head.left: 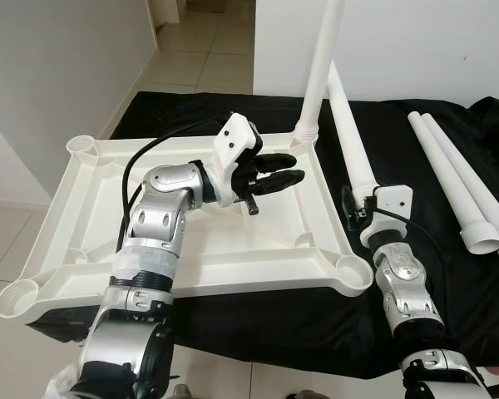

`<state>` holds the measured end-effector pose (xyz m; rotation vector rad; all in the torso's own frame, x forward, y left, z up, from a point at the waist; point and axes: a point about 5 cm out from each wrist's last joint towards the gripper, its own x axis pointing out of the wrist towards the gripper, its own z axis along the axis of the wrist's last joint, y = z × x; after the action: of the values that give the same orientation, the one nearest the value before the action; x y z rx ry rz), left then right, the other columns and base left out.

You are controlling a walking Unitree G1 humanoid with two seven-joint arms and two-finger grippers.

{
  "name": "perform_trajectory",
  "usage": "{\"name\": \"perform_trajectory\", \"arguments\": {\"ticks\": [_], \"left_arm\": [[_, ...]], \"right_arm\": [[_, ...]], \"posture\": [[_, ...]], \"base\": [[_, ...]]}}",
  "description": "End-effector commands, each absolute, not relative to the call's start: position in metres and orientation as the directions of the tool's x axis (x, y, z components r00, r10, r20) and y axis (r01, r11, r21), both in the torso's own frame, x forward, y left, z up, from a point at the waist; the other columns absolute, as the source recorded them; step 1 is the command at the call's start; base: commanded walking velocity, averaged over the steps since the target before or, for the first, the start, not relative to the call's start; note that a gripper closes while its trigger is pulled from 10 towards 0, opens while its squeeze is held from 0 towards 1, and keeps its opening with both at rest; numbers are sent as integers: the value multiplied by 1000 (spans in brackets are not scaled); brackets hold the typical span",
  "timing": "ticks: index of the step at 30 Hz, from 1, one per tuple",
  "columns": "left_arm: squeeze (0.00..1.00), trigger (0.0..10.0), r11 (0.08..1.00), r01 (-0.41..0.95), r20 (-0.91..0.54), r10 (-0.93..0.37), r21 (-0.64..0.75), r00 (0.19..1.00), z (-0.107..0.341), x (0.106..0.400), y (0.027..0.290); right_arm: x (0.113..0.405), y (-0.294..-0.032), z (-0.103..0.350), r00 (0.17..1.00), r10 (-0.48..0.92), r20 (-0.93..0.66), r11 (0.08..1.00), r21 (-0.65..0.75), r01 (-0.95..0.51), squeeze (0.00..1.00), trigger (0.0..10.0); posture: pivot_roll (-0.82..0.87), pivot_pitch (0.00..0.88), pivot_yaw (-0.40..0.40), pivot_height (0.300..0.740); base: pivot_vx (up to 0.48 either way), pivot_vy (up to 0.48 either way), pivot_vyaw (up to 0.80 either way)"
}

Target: Building children table

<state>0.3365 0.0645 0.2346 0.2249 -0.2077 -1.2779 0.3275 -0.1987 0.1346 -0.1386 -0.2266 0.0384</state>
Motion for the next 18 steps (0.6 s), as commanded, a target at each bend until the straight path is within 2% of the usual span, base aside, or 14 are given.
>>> {"name": "perform_trajectory", "arguments": {"ticks": [1, 13, 18], "left_arm": [[0, 10000, 636, 724, 143, -769, 265, 623, 245, 357, 74], [0, 10000, 648, 718, 155, -760, 254, 632, 248, 358, 81], [0, 10000, 647, 714, 145, -759, 267, 634, 257, 365, 88]], "right_arm": [[331, -193, 146, 958, 95, 271, 991, -121, -64, 0, 10000], [331, -194, 187, 885, 103, 455, 994, -67, -81, 0, 10000], [330, -191, 226, 801, 123, 586, 992, -107, -74, 0, 10000]], "posture": [[-95, 0, 11, 740], [-84, 0, 6, 740], [-79, 0, 20, 740]], "base": [[0, 0, 0], [0, 0, 0], [0, 0, 0]]}}
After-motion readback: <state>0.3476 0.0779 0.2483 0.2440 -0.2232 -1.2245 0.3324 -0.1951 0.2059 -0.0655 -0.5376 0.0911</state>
